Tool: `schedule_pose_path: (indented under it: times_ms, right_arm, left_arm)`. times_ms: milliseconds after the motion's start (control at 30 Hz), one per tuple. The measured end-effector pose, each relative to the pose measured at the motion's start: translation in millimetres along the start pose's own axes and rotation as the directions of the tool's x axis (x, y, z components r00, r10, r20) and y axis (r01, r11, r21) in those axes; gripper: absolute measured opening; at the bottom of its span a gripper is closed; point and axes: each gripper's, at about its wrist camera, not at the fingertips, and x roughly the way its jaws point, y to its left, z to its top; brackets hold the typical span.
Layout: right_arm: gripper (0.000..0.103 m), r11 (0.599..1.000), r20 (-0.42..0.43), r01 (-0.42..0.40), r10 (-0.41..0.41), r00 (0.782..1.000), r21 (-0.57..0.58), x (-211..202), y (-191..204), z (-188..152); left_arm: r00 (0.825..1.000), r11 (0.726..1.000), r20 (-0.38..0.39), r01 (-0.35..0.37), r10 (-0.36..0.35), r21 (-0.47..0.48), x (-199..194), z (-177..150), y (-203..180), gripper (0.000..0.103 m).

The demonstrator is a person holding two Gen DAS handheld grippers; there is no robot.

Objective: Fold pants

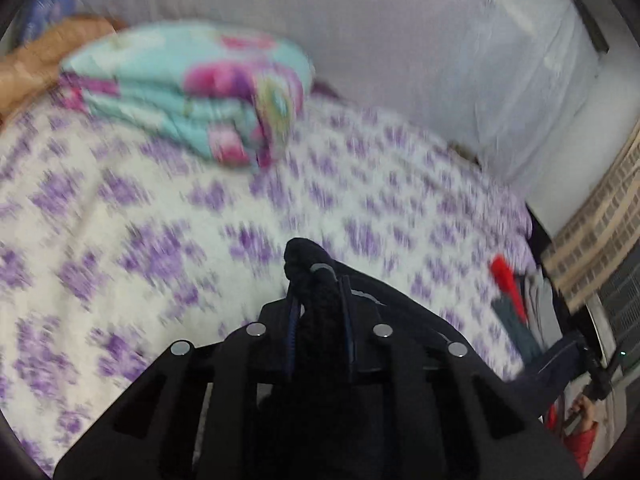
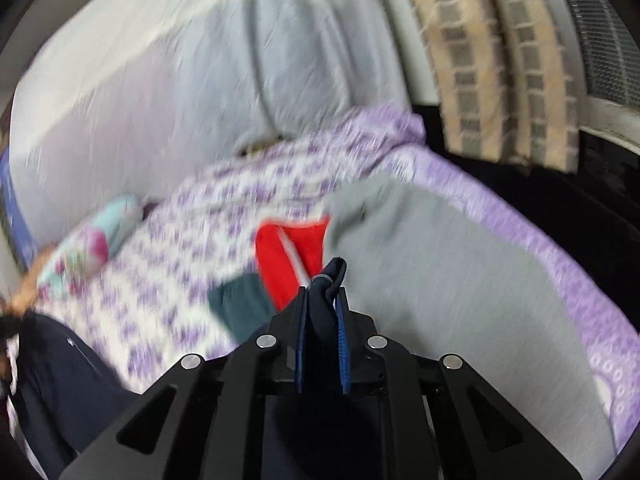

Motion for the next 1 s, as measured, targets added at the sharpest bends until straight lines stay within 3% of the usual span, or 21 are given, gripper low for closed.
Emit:
schedule_pose_path:
  times_ms: [100, 133, 200, 233, 300, 400, 433, 500, 600, 700, 800, 833, 867, 933, 1000]
  right_arm:
    - [0.008, 0.997, 0.030, -0.039, 0.038, 0.999, 0.064, 12.9, -5.2, 37.8]
    - [0.000, 0.997, 0.056, -0.024, 0.020, 0.998, 0.075, 19.3, -2.8, 56.6]
    - [0.000, 0.994, 0.079, -0.035, 0.027, 0.996, 0.107, 35.2, -1.4, 87.5]
    - [0.000, 0.991, 0.049, -0.045, 0.039, 0.998, 0.124, 54.7, -0.8, 104.5]
    - [0.000, 0.986, -0.005, -0.039, 0.040, 0.999, 0.160, 91.5, -0.2, 117.8]
    - [0.006, 0.983, -0.113, -0.091, 0.110, 0.988, 0.160, 134.9, 14.4, 93.9]
    - [0.031, 0.978, -0.172, -0.132, 0.160, 0.972, 0.163, 147.5, 19.8, 74.5]
    - [0.064, 0.982, -0.222, -0.136, 0.163, 0.961, 0.130, 157.4, 26.2, 45.6]
    - [0.064, 0.995, -0.312, -0.097, 0.096, 0.945, 0.013, 175.2, 37.3, 15.8]
    - [0.064, 0.999, -0.396, -0.046, 0.048, 0.917, 0.014, 197.2, 33.2, 0.0]
    - [0.064, 0.999, -0.431, -0.023, 0.033, 0.902, 0.027, 210.1, 31.7, -14.9]
    - [0.059, 0.999, -0.435, -0.036, 0.035, 0.900, 0.006, 213.8, 36.2, -18.7]
    - [0.051, 0.998, -0.418, -0.046, 0.029, 0.908, -0.031, 211.9, 43.7, -21.0]
    - [0.009, 0.995, -0.385, -0.081, 0.055, 0.921, -0.051, 205.4, 50.6, -16.5]
    - [0.009, 0.994, -0.334, -0.100, 0.081, 0.939, -0.040, 197.2, 53.6, -1.7]
  left_arm:
    - [0.998, 0.998, 0.065, 0.026, -0.022, -0.058, -17.0, 26.0, 6.8, 0.015]
    - [0.996, 0.997, 0.084, 0.017, -0.011, -0.070, -19.6, 34.9, 8.0, 0.015]
    - [0.987, 0.995, 0.154, -0.021, 0.036, -0.098, -28.0, 57.6, 13.4, 0.015]
    - [0.984, 0.994, 0.174, -0.022, 0.040, -0.107, -27.7, 67.9, 16.4, 0.015]
    - [0.984, 0.993, 0.163, -0.057, 0.074, -0.104, -11.2, 87.0, 22.4, 0.015]
    - [0.986, 0.984, 0.065, -0.147, 0.153, -0.097, 35.1, 81.1, 37.1, 0.015]
    - [0.987, 0.981, 0.035, -0.153, 0.158, -0.123, 47.1, 71.5, 47.8, 0.015]
    - [0.988, 0.974, -0.003, -0.150, 0.152, -0.172, 59.7, 54.3, 69.6, 0.015]
    - [0.994, 0.964, -0.024, -0.111, 0.108, -0.241, 62.1, 37.6, 101.6, 0.016]
    - [0.997, 0.962, -0.024, -0.079, 0.075, -0.260, 59.5, 31.6, 110.3, 0.017]
    - [0.994, 0.968, -0.022, -0.107, 0.105, -0.226, 61.5, 33.0, 104.8, 0.017]
    - [0.994, 0.968, -0.023, -0.113, 0.111, -0.222, 61.9, 34.2, 103.5, 0.017]
    - [0.993, 0.968, -0.024, -0.115, 0.113, -0.222, 61.8, 35.9, 102.8, 0.017]
    - [0.993, 0.968, -0.009, -0.114, 0.115, -0.222, 59.0, 40.3, 98.7, 0.017]
    - [0.992, 0.973, 0.025, -0.118, 0.125, -0.196, 51.5, 48.7, 88.1, 0.017]
